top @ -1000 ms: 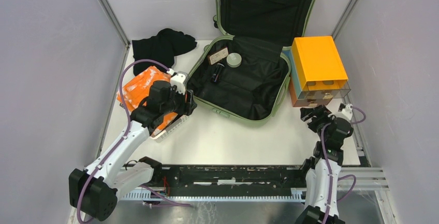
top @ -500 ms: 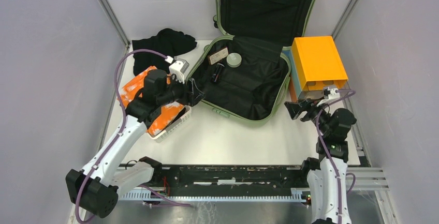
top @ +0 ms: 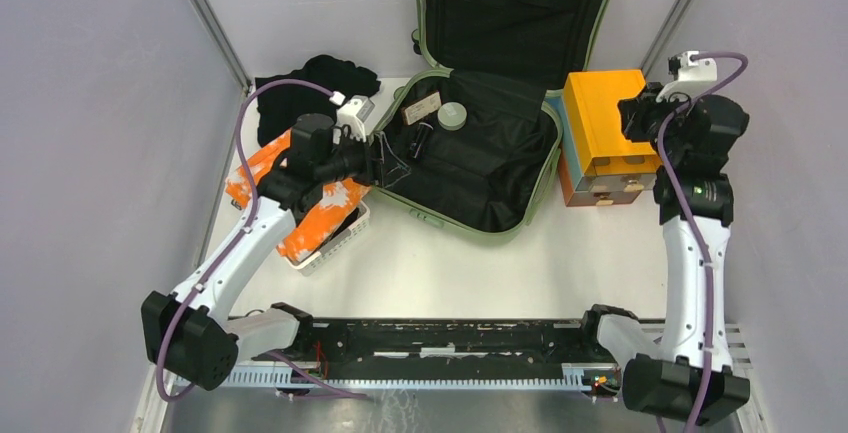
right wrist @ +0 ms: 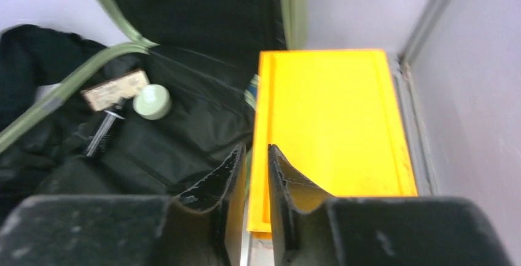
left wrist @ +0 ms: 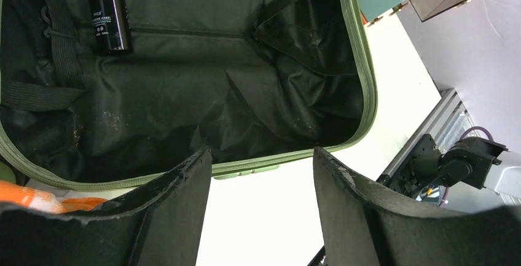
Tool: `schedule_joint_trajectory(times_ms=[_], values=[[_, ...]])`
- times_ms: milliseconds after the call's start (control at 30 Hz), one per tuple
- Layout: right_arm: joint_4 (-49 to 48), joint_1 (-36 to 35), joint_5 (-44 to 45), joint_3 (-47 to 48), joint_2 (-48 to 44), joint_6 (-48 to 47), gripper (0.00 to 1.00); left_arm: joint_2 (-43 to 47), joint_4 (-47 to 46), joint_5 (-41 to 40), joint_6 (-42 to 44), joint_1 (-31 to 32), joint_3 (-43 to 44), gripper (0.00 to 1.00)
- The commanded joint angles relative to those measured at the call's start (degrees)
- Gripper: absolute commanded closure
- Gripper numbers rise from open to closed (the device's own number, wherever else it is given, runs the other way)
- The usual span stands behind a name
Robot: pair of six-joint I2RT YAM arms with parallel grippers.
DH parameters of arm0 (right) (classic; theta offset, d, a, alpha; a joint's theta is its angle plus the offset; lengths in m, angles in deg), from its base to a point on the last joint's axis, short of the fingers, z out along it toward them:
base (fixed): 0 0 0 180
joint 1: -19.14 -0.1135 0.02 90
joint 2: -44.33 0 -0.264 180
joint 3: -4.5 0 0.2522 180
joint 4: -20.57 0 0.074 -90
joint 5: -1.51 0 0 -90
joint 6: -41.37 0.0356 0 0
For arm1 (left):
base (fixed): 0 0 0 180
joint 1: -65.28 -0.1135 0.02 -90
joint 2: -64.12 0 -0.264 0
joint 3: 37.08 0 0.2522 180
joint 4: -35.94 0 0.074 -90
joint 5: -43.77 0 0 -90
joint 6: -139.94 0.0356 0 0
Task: Open, take out, and arrange the luggage
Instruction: Open the drawer in the storage box.
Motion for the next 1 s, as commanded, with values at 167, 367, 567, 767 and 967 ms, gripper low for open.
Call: schedule_joint_trajectory(times_ms=[167, 367, 567, 767, 967], values=[[16.73, -0.81, 11.74, 5.80, 4.02, -12.40, 0.91, -1.82, 0.28, -1.46, 3.79, 0.14, 2.06, 0.33], [22.30, -3.04, 19.03, 7.81, 3.91, -15.68, 0.93, -2.61, 0.42, -4.13, 6.87, 0.08, 0.48, 0.33], [26.91, -5.11, 20.30, 9.20, 8.06, -17.00, 0.93, -3.21, -1.55, -6.00, 8.19, 0.12, -2.31, 0.33], [28.40, -6.88, 22.05, 6.89, 9.20, -17.09, 0.94, -3.89, -1.30, -6.87, 9.14, 0.09, -3.15, 0.34], [28.78, -7.50, 22.85, 4.89, 8.63, -17.18, 0.94, -3.46, -1.09, -6.62, 9.19, 0.08, -3.39, 0.34]])
